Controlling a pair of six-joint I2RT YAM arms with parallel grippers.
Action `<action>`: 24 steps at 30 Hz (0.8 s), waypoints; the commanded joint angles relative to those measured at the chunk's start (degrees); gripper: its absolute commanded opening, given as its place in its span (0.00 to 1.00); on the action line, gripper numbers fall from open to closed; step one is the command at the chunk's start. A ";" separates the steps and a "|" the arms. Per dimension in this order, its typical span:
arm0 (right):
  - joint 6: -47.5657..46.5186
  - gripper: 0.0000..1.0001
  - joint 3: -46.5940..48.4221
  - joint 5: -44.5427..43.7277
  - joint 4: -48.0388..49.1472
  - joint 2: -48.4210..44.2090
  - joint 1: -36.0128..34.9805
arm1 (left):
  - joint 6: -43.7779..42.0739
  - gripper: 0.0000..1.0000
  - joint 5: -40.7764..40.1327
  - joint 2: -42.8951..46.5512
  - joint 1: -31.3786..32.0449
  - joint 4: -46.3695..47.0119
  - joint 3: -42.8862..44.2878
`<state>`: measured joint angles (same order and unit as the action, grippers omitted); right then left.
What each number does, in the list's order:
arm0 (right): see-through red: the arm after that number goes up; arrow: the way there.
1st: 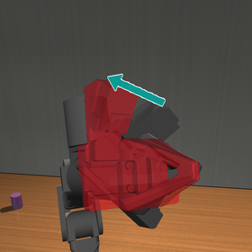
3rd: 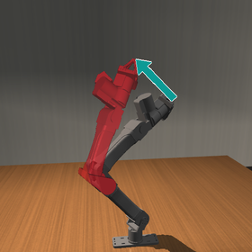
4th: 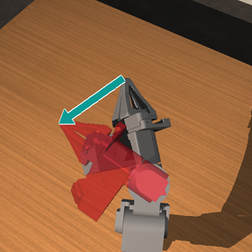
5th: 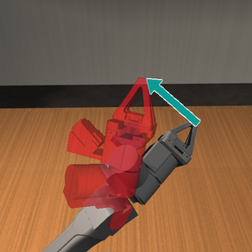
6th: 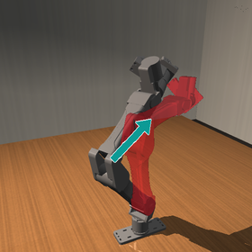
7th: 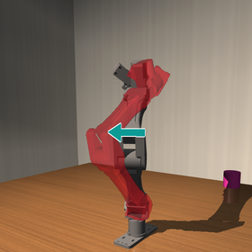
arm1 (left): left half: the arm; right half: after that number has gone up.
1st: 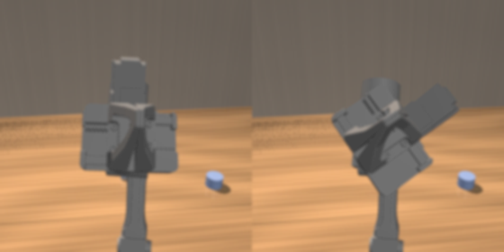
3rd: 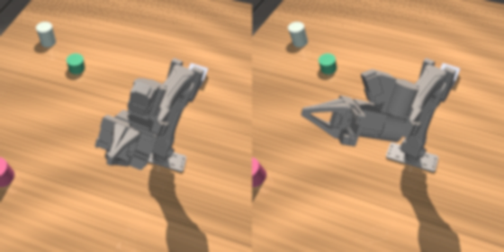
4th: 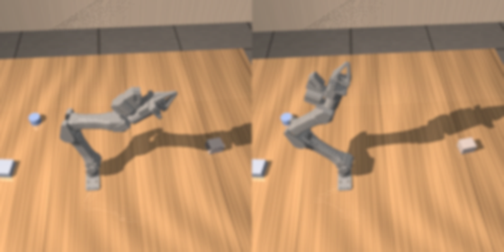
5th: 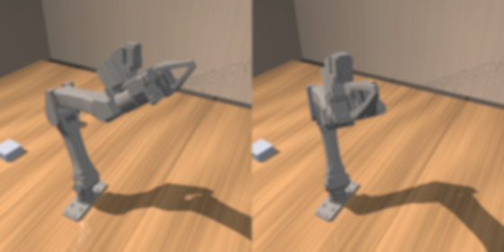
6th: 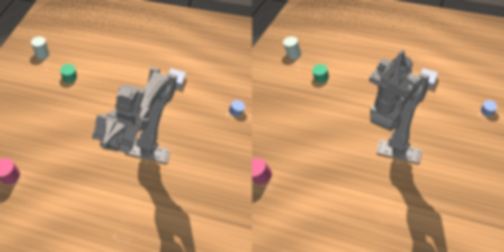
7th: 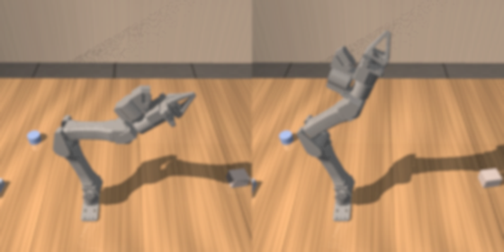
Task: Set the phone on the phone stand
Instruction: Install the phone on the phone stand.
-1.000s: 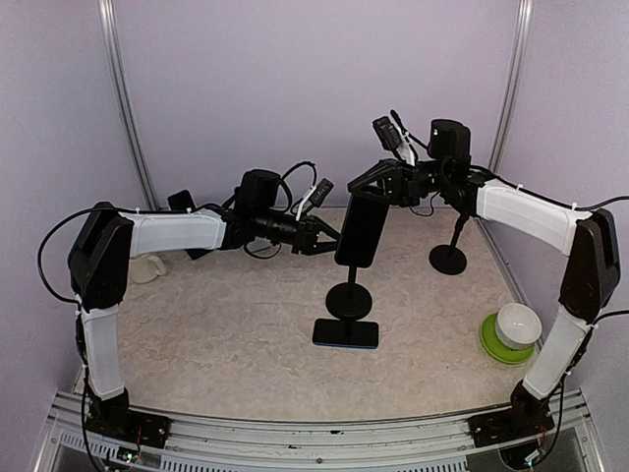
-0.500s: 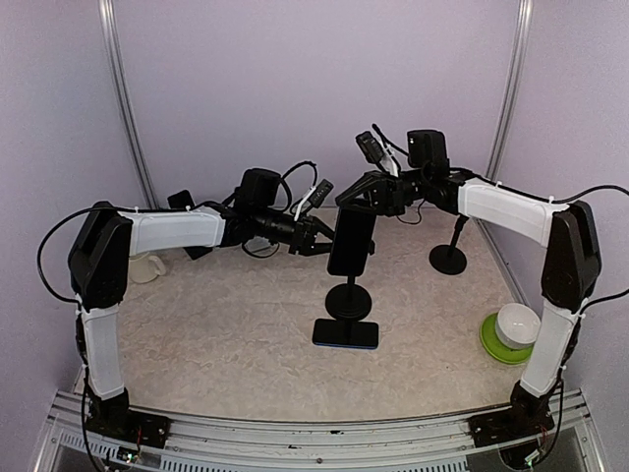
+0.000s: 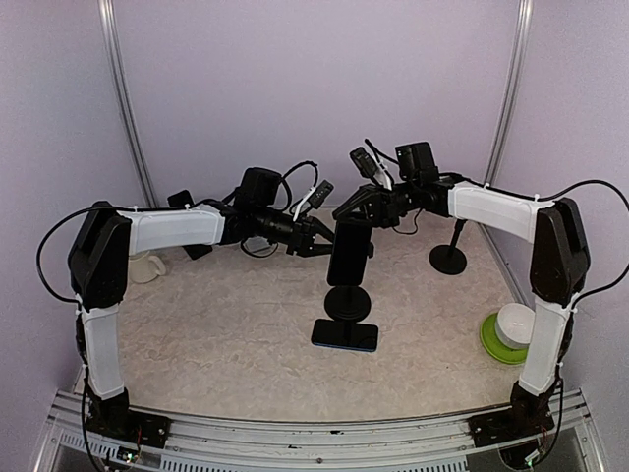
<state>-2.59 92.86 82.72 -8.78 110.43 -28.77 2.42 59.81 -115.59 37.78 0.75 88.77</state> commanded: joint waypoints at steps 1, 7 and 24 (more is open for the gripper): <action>-3.20 0.00 2.48 1.60 -2.37 0.77 -0.41 | -0.55 0.00 4.01 -0.17 -0.25 -0.75 2.30; -6.03 0.00 2.86 1.13 -4.94 2.07 -0.48 | 1.71 0.00 5.90 -1.93 -0.71 -0.80 3.67; -17.22 0.00 7.26 -1.86 -19.05 5.07 -0.41 | 0.93 0.00 2.90 1.76 -0.87 1.60 -0.06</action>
<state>-15.79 98.43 82.59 -23.35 114.85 -28.95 3.55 62.41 -116.97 36.91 0.54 90.15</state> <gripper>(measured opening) 0.078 0.228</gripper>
